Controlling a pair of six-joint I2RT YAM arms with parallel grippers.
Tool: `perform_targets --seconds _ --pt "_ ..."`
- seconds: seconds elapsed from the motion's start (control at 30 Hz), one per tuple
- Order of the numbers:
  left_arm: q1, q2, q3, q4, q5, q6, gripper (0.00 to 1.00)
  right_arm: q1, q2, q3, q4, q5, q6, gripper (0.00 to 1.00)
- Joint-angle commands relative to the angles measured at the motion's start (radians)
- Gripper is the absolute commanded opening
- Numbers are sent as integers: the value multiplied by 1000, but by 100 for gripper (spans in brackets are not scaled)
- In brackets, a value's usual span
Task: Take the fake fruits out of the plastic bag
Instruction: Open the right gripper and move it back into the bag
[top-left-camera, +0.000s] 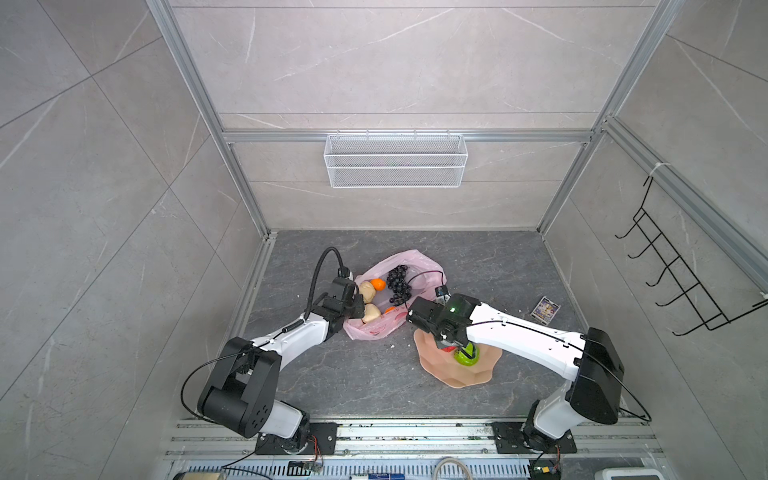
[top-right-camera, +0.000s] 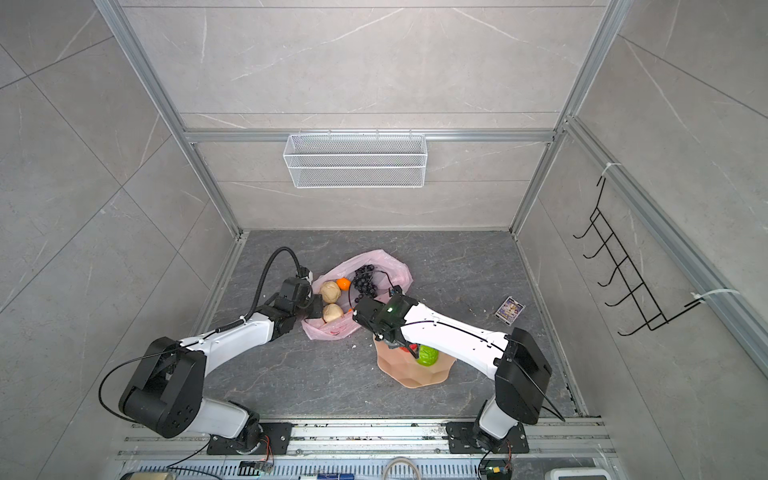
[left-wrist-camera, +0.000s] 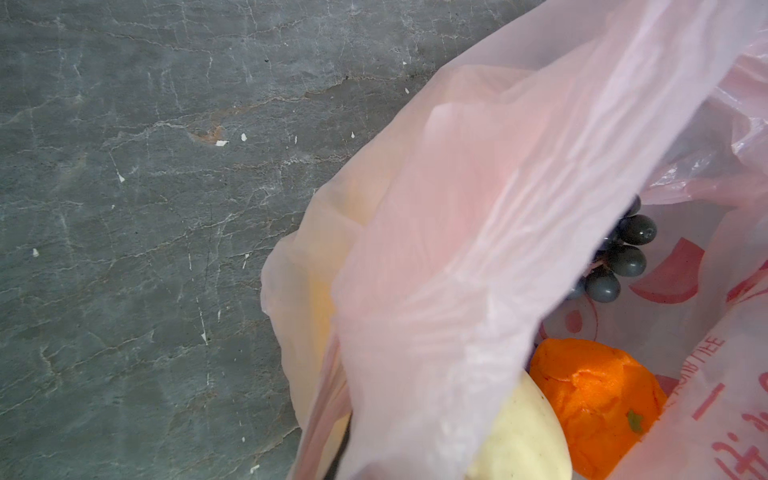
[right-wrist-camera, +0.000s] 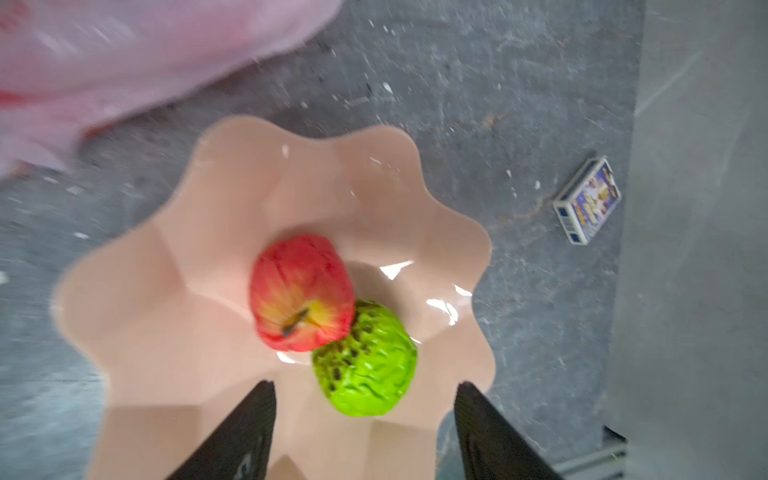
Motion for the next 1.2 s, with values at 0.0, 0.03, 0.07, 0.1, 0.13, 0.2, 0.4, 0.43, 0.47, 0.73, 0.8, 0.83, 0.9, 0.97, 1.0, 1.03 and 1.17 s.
perform_targets --seconds 0.0,0.03,0.07,0.1,0.13,0.2,0.4,0.43,0.47,0.73,0.8,0.83,0.9,0.97,1.0,1.03,1.17 --pt "-1 -45 -6 41 -14 -17 0 4 56 83 177 -60 -57 71" --pt "-2 -50 -9 40 -21 -20 0 4 86 112 213 -83 -73 71" --pt "-1 -56 -14 41 -27 -25 0 4 120 142 246 -101 -87 71" --pt "-1 -62 -17 42 -30 -30 0 3 151 178 263 -120 -97 71" --pt "-1 -66 -20 41 -33 -39 0 2 190 219 279 -144 -108 71" --pt "2 -71 -23 32 -31 -71 0 0 264 300 302 -199 -126 71" --pt "15 -24 1 -21 27 -178 0 -21 457 491 318 -311 -134 71" --pt "18 -12 1 -20 38 -181 0 -27 476 499 330 -333 -130 71" --pt "24 -2 -3 -15 50 -191 0 -33 491 504 347 -362 -126 71" --pt "157 33 -79 84 198 -263 0 -78 598 625 350 -491 -133 70" --pt "157 22 -74 72 184 -243 0 -85 631 660 334 -504 -130 70" --pt "157 15 -76 74 180 -240 0 -86 651 687 321 -510 -137 71" --pt "157 10 -80 82 184 -237 0 -86 686 737 282 -514 -143 71" --pt "157 13 -77 83 195 -234 0 -86 727 790 231 -497 -145 72" --pt "157 12 -76 84 199 -233 0 -85 743 816 209 -486 -148 72" --pt "155 11 -77 85 201 -232 0 -85 765 841 183 -472 -153 72" --pt "156 6 -76 87 206 -230 0 -86 829 929 102 -448 -166 73"
